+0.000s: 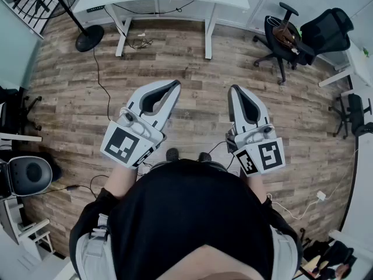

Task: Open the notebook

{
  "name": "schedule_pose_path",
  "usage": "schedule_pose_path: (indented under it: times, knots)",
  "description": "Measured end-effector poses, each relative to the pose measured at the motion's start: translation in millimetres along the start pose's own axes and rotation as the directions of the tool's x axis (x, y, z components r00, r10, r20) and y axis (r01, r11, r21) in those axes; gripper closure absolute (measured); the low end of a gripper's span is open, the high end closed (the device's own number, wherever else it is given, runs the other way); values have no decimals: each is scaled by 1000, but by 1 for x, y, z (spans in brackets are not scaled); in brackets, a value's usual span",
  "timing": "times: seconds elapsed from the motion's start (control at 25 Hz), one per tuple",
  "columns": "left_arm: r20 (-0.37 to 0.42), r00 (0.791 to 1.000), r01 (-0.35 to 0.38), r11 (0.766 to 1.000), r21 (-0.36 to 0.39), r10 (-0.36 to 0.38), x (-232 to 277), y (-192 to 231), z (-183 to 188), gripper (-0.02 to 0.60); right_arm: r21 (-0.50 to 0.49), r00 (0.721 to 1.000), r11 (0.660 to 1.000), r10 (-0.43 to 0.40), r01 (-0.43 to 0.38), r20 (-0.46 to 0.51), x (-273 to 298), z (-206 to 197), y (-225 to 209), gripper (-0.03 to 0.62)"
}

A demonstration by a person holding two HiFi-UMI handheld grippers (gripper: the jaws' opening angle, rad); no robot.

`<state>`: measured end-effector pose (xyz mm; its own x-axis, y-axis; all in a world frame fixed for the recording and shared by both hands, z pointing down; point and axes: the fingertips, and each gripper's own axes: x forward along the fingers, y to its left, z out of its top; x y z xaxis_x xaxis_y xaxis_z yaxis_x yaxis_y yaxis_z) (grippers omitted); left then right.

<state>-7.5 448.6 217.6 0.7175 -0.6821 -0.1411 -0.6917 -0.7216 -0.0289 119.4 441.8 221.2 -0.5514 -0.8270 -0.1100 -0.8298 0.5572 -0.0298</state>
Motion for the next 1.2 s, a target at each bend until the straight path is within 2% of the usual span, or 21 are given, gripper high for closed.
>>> schedule_pose_path:
  times: [0.2, 0.76, 0.96, 1.2]
  knots:
    - [9, 1000, 7, 1000, -20, -7, -1, -1, 1, 571, 32, 1000, 999, 8, -7, -4, 1, -4, 1, 591]
    - [-6, 1000, 1, 1000, 1, -1, -3, 5, -2, 572, -8, 1000, 1000, 7, -7, -2, 1, -1, 3, 590]
    - [6, 1000, 20, 1000, 15, -20, -14, 11, -2, 572, 16, 999, 1000, 19, -19, 27, 7, 0, 20, 589]
    - [2, 1000, -4, 1000, 3, 4, -34, 32, -11, 572, 7, 1000, 1000, 14, -14, 11, 27, -7, 38, 589]
